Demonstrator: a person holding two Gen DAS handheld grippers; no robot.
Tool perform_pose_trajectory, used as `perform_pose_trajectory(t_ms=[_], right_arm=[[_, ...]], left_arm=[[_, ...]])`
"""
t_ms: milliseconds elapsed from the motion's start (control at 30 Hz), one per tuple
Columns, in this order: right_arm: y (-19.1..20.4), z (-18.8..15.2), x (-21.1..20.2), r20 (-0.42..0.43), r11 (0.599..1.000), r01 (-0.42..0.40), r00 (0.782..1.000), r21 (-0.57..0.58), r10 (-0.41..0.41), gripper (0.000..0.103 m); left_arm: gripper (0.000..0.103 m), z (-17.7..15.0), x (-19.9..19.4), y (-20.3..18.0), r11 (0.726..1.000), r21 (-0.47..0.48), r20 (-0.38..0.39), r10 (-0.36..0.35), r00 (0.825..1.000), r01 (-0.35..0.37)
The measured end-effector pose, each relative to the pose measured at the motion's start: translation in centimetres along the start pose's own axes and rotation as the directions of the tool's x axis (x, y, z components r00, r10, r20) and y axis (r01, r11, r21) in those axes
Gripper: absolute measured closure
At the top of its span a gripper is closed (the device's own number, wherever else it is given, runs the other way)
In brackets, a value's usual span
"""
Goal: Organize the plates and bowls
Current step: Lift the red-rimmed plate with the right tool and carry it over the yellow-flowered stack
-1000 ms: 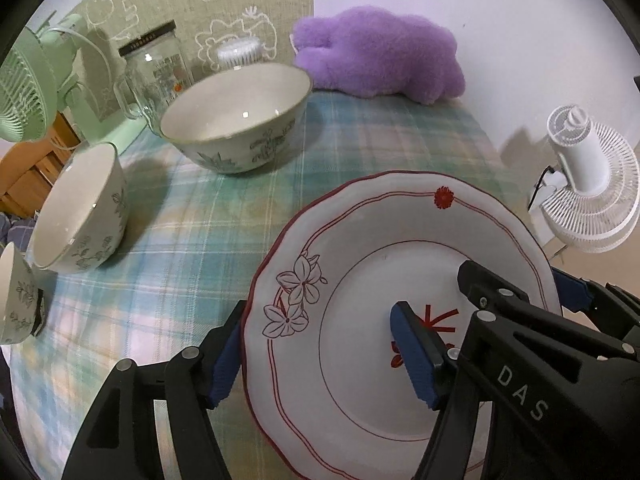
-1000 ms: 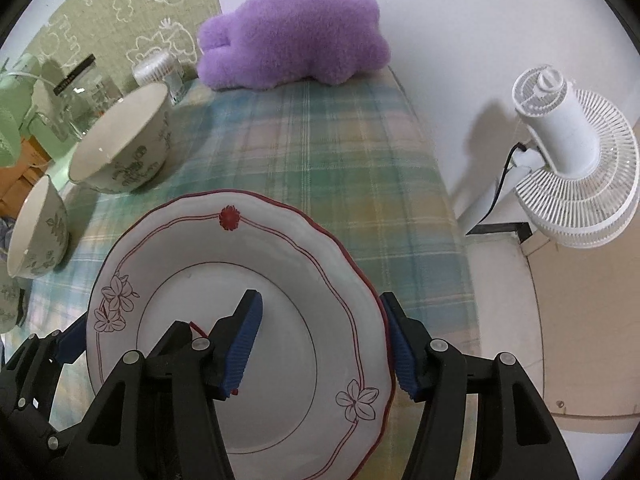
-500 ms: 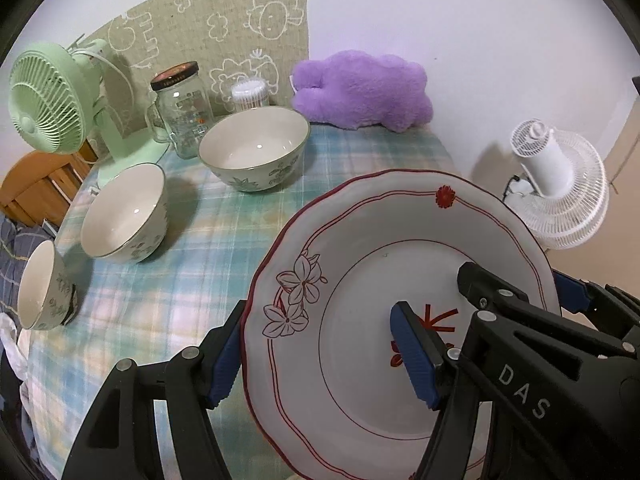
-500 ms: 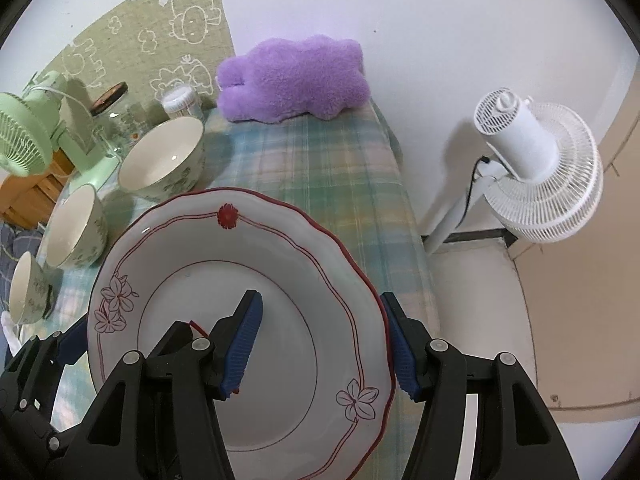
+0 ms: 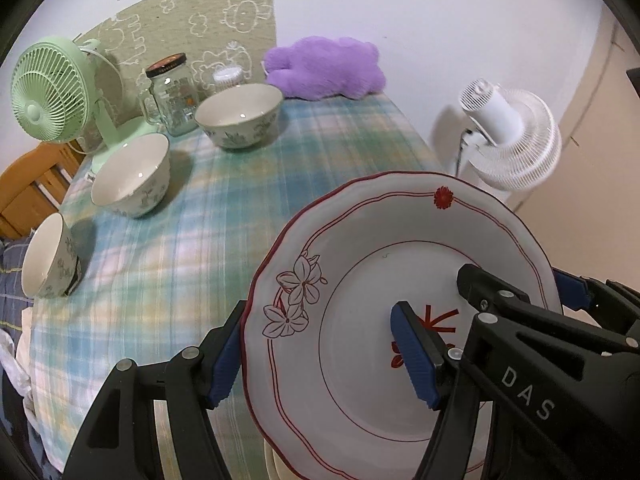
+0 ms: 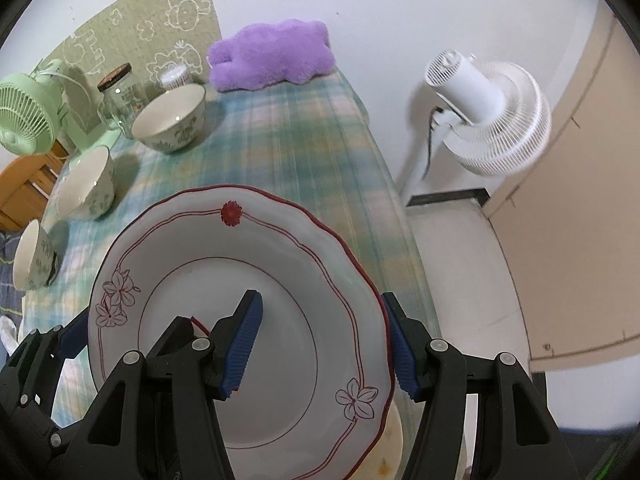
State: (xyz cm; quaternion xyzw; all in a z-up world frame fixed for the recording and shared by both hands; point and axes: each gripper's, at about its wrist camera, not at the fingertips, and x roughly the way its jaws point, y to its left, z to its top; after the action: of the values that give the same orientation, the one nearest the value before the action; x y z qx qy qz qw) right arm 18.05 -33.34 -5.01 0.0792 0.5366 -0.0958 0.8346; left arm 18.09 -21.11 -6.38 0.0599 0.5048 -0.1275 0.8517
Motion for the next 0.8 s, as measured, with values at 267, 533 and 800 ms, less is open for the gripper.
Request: perform_pose_trajectory(t_ms=[267,533,800], right_arm=[[-0.5,-4.2,-1.5,-0.004,0.998,0.040,0.999,0.042,-0.040,0.040],[-1.2,-7.3,-1.3,-0.030,0.995,0.067,0.997,0.068,-0.065,0.040],[-2.2,-9.0,-0.2,-0.064,0.993,0.085,0.995,0.077,-0.080,0.040]], left_arm=[[0.032,-3.1,-1.0,-0.3,0.998,0.036,-0.013,-0.045,0.999,0.045],[0.032,-5.8,-0.4,-1.1,0.995,0.052,-0.060,-0.082,0.995,0.085],[0.032,-7.1,0.7,-2.0,0.994,0.057,-0.096,-0.092,0.991,0.098]])
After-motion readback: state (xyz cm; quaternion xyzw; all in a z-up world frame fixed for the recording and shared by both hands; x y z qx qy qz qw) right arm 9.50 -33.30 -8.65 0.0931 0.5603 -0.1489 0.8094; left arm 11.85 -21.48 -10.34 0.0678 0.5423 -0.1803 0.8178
